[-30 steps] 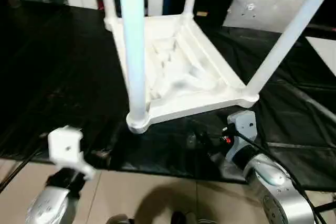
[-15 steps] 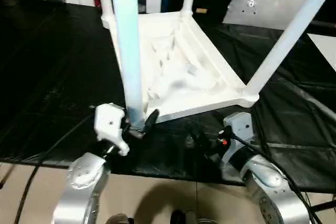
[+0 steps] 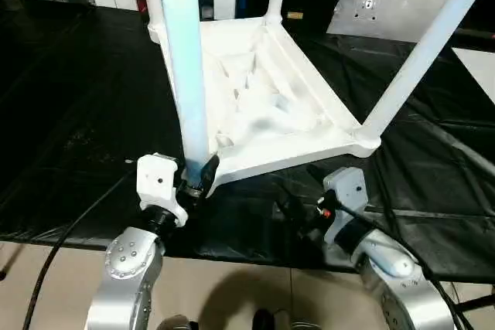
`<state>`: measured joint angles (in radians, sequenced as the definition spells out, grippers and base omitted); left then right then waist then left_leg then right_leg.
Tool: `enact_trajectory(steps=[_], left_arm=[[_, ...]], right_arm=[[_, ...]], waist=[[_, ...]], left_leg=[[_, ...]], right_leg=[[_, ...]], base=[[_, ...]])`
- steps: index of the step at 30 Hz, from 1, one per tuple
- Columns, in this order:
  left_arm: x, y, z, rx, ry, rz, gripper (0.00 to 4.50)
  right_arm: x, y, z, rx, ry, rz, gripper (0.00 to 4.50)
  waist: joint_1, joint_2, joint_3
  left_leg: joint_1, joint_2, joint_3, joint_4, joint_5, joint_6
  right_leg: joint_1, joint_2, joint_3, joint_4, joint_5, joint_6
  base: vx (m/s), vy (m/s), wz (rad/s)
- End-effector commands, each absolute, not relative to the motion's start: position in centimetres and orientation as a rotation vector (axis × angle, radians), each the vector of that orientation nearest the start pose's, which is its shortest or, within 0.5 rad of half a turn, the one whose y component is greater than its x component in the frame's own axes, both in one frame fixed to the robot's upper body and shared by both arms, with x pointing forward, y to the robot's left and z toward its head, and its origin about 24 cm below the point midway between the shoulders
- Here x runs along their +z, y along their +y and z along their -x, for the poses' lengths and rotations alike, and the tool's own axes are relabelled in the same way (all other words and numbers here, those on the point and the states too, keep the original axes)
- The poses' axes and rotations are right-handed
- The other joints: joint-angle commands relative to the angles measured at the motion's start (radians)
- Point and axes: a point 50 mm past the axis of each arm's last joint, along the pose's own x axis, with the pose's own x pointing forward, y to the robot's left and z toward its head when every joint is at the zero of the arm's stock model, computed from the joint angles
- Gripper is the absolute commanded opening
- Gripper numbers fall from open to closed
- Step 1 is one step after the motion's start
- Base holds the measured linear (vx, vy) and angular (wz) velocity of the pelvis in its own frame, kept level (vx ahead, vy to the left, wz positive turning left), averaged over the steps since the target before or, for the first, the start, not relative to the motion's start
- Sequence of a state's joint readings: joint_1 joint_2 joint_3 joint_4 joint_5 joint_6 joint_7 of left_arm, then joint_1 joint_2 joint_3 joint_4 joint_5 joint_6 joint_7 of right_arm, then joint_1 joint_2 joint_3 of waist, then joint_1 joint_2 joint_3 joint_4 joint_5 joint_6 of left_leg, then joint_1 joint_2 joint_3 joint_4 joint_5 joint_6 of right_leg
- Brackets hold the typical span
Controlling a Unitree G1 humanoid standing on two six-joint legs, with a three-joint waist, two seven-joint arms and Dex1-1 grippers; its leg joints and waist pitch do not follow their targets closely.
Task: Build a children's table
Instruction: Flip table
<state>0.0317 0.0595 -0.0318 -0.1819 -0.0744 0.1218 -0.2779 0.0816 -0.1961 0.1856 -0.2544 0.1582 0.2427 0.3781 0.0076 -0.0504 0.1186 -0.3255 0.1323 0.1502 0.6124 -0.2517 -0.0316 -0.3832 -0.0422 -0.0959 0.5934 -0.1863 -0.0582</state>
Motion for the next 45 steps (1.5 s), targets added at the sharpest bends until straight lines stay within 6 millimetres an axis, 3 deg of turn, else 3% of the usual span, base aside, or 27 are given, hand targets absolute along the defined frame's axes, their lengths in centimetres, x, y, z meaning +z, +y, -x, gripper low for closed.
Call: enact_trajectory(steps=[1,2,3,6,13,18,23,25,26,29,32,33,34,37,38,39,41,45], left_arm=[[6.7,13.6,-24.8,-0.309,-0.048,-0.006,2.97],[6.7,13.7,-24.9,-0.3,-0.047,-0.009,2.89],[6.7,13.7,-25.0,-0.296,-0.046,-0.001,2.82],[6.5,13.7,-25.1,-0.29,-0.039,0.011,2.54],[6.0,14.4,-25.1,-0.2,-0.007,0.094,2.14],[5.4,15.3,-25.0,-0.109,0.029,0.191,2.09],[5.1,15.8,-25.0,-0.037,0.071,0.331,2.09],[5.0,16.0,-24.9,0.006,0.088,0.426,2.09],[4.9,16.0,-24.9,0.013,0.093,0.448,2.09],[4.8,15.9,-24.8,0.014,0.107,0.501,2.09],[4.6,15.5,-24.8,0.001,0.141,0.595,2.09],[4.6,15.4,-24.9,-0.006,0.151,0.613,2.09],[4.7,15.4,-24.9,-0.014,0.154,0.602,2.09],[4.8,14.9,-25.0,-0.054,0.168,0.6,2.09],[4.8,14.8,-25.1,-0.058,0.169,0.603,2.09],[4.8,14.5,-25.2,-0.083,0.177,0.609,2.09],[4.8,14.4,-25.2,-0.089,0.179,0.61,2.09],[5.0,13.8,-25.5,-0.129,0.185,0.637,2.09]], right_arm=[[5.3,-12.0,-22.5,0.574,0.106,0.02,4.5],[5.4,-11.9,-22.5,0.584,0.103,0.018,4.5],[5.4,-11.8,-22.3,0.597,0.101,0.024,4.5],[5.3,-11.6,-22.1,0.611,0.102,0.025,4.5],[5.4,-10.9,-21.9,0.666,0.087,0.002,4.5],[6.0,-9.9,-21.3,0.784,0.08,-0.121,4.5],[4.6,-11.0,-22.4,0.62,0.243,-0.244,4.5],[4.0,-11.3,-23.3,0.519,0.298,-0.309,4.5],[4.1,-11.3,-23.4,0.513,0.298,-0.325,4.5],[4.3,-11.1,-23.9,0.482,0.291,-0.386,4.5],[4.8,-10.9,-24.9,0.428,0.272,-0.458,4.5],[5.3,-10.7,-25.4,0.434,0.239,-0.492,4.5],[5.5,-10.5,-25.6,0.443,0.231,-0.502,4.5],[6.5,-10.0,-26.7,0.451,0.161,-0.556,4.5],[6.5,-10.0,-26.9,0.446,0.154,-0.559,4.5],[6.9,-9.8,-27.6,0.439,0.122,-0.603,4.5],[6.9,-9.7,-27.8,0.44,0.117,-0.617,4.5],[6.6,-9.3,-29.5,0.41,0.136,-0.647,4.5]], waist=[[0.002,0.019,-0.057],[0.003,0.023,-0.058],[0.001,0.02,-0.059],[0.0,0.025,-0.062],[-0.001,0.026,-0.063],[-0.003,0.02,-0.058],[-0.009,0.019,-0.055],[-0.012,0.027,-0.054],[-0.015,0.024,-0.053],[-0.012,0.032,-0.057],[-0.012,0.035,-0.06],[-0.01,0.044,-0.063],[-0.01,0.044,-0.063],[-0.003,0.046,-0.071],[0.002,0.055,-0.074],[0.004,0.053,-0.079],[0.006,0.062,-0.081],[0.008,0.061,-0.088]], left_leg=[[-0.019,0.104,-0.044,-0.08,-0.115,0.091],[-0.021,0.104,-0.044,-0.079,-0.114,0.091],[-0.022,0.104,-0.044,-0.08,-0.117,0.092],[-0.023,0.101,-0.043,-0.077,-0.114,0.094],[-0.023,0.102,-0.042,-0.078,-0.133,0.094],[-0.028,0.094,-0.042,-0.076,-0.152,0.105],[-0.028,0.081,-0.043,-0.074,-0.151,0.093],[-0.023,0.076,-0.044,-0.072,-0.171,0.079],[-0.025,0.074,-0.043,-0.072,-0.174,0.079],[-0.022,0.068,-0.041,-0.069,-0.179,0.076],[-0.021,0.074,-0.044,-0.073,-0.174,0.07],[-0.018,0.078,-0.045,-0.075,-0.179,0.068],[-0.018,0.078,-0.045,-0.075,-0.179,0.068],[-0.026,0.088,-0.044,-0.079,-0.132,0.08],[-0.027,0.09,-0.045,-0.08,-0.121,0.08],[-0.029,0.092,-0.043,-0.079,-0.089,0.087],[-0.029,0.093,-0.042,-0.077,-0.076,0.093],[-0.032,0.09,-0.039,-0.075,-0.071,0.087]], right_leg=[[0.053,-0.125,0.089,-0.083,-0.244,-0.144],[0.055,-0.126,0.089,-0.082,-0.244,-0.146],[0.056,-0.125,0.088,-0.084,-0.247,-0.145],[0.056,-0.126,0.087,-0.086,-0.27,-0.144],[0.053,-0.124,0.085,-0.091,-0.307,-0.139],[0.052,-0.126,0.084,-0.102,-0.406,-0.105],[0.043,-0.121,0.078,-0.114,-0.521,-0.059],[0.037,-0.119,0.071,-0.12,-0.568,-0.041],[0.037,-0.118,0.069,-0.124,-0.58,-0.036],[0.034,-0.116,0.066,-0.128,-0.612,-0.007],[0.03,-0.113,0.064,-0.127,-0.582,0.001],[0.028,-0.113,0.065,-0.121,-0.557,-0.01],[0.028,-0.113,0.065,-0.121,-0.557,-0.01],[0.037,-0.117,0.072,-0.109,-0.444,-0.044],[0.039,-0.119,0.072,-0.105,-0.421,-0.053],[0.044,-0.121,0.075,-0.097,-0.351,-0.08],[0.046,-0.12,0.075,-0.093,-0.313,-0.102],[0.053,-0.125,0.074,-0.091,-0.32,-0.121]], base=[[0.0,0.0,0.0],[0.0,0.0,0.0],[0.0,0.0,0.0],[0.0,0.0,0.0],[0.0,0.0,0.0],[0.0,0.0,0.0],[0.0,0.0,0.0],[0.0,0.0,0.0],[0.0,0.0,0.0],[0.0,0.0,0.0],[0.0,0.0,0.0],[0.0,0.0,0.0],[0.0,0.0,0.0],[0.0,0.0,0.0],[0.0,0.0,0.0],[0.0,0.0,0.0],[0.0,0.0,0.0],[0.0,0.0,0.0]])
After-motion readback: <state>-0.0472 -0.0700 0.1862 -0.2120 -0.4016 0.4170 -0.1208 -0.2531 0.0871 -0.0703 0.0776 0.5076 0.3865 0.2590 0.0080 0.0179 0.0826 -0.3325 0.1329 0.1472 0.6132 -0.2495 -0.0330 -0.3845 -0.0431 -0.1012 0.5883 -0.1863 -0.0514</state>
